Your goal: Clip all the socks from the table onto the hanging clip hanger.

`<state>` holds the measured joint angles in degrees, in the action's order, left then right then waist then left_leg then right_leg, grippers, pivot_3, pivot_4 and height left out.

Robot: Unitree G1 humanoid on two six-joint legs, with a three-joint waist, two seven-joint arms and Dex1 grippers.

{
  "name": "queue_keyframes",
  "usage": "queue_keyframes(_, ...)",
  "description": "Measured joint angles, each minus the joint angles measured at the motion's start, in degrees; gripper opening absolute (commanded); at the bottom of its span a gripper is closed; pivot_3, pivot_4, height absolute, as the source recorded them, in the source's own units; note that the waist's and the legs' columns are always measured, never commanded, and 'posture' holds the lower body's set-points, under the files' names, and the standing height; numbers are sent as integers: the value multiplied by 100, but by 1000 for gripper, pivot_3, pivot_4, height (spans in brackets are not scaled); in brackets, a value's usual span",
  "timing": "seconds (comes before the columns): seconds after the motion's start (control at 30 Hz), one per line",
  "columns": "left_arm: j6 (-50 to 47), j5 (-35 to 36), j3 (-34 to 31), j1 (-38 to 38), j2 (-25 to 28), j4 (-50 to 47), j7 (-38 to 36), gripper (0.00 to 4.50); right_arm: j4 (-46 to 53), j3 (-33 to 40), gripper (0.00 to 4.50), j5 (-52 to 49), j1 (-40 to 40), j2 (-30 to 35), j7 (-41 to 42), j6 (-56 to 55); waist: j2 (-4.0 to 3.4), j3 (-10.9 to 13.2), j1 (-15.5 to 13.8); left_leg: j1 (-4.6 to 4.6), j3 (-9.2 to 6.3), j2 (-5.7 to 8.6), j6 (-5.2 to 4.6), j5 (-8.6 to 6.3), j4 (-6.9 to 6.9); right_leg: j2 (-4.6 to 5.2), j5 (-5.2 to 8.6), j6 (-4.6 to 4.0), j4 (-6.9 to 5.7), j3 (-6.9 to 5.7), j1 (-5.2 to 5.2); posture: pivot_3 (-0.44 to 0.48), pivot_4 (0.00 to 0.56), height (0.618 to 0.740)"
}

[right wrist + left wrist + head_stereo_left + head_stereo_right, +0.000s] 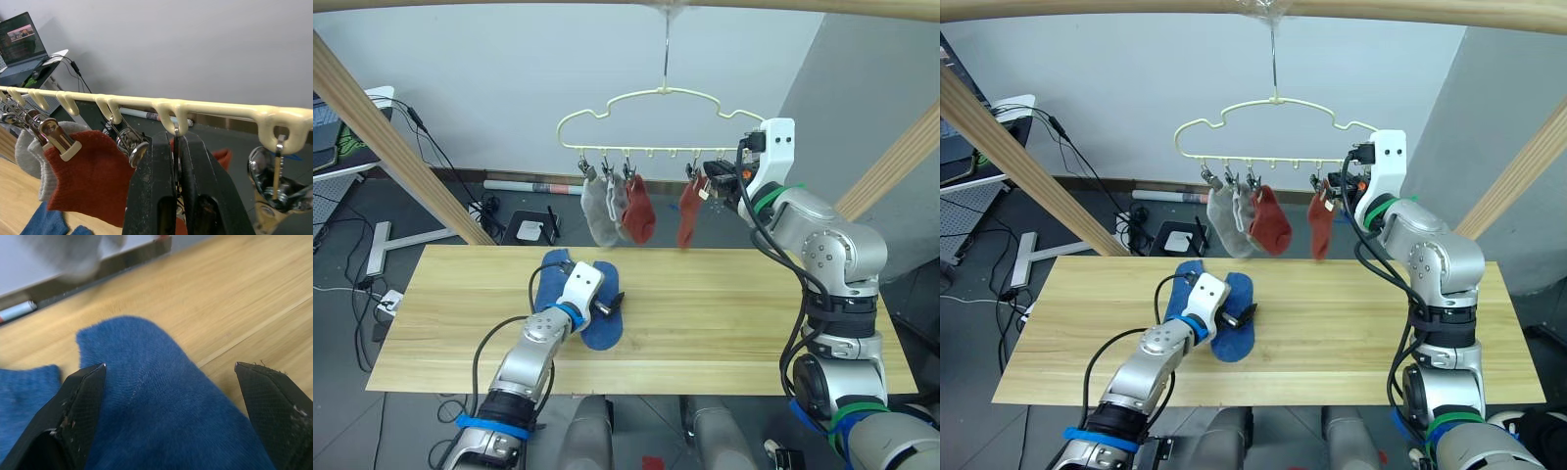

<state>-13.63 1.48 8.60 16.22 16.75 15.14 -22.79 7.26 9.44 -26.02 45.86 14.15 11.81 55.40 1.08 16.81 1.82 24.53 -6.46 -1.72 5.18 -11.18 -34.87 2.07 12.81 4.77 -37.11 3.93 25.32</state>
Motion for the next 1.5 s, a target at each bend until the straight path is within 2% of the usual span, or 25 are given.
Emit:
queue_keyframes(0.13,150,-146,9,97,-76,276,61,4333,35,-1,4,-1,0,12,-37,46,0,0,1,0,0,0,0,0,-1,0,1,2,-1,0,-1,21,311,740)
queue_keyframes(0.23,175,-205,11,210,-130,463,80,3783,58,-1,0,-5,-1,32,-53,108,0,-1,-1,-4,0,0,0,1,-3,0,4,11,-2,1,-5,21,311,740)
queue_keyframes(0.67,260,-309,32,5,-135,310,42,48,131,-2,0,-6,-11,79,-53,166,-3,-5,3,-13,0,0,-1,1,-1,0,4,11,-2,1,-13,14,295,740)
queue_keyframes(0.9,340,-241,207,-368,-486,-65,-185,15,128,23,0,-73,27,96,-57,333,-3,-4,-1,-12,1,1,-1,1,-1,2,5,13,0,2,-13,4,297,740)
queue_keyframes(1.03,396,97,488,-529,-891,-796,-574,15,-84,457,0,-297,414,56,-258,912,-3,-3,-7,-6,0,1,0,1,-3,2,1,6,1,0,-10,-1,298,740)
queue_keyframes(1.23,265,549,572,52,-1775,-1687,-468,15,-270,971,0,-561,779,-110,-576,1653,-3,-4,17,-6,0,1,-1,0,-1,0,1,4,2,1,-10,-10,295,740)
queue_keyframes(1.33,140,717,453,244,-2117,-1646,-225,15,-368,1197,0,-612,928,-129,-717,1879,-2,-3,8,-2,0,3,-2,1,-4,1,2,7,4,0,-10,-20,292,740)
queue_keyframes(1.5,169,842,453,662,-2292,-1339,104,15,-375,1403,0,-685,1025,-211,-872,2185,-2,-3,6,-1,-1,4,-2,1,-8,1,3,11,6,0,-11,-36,288,740)
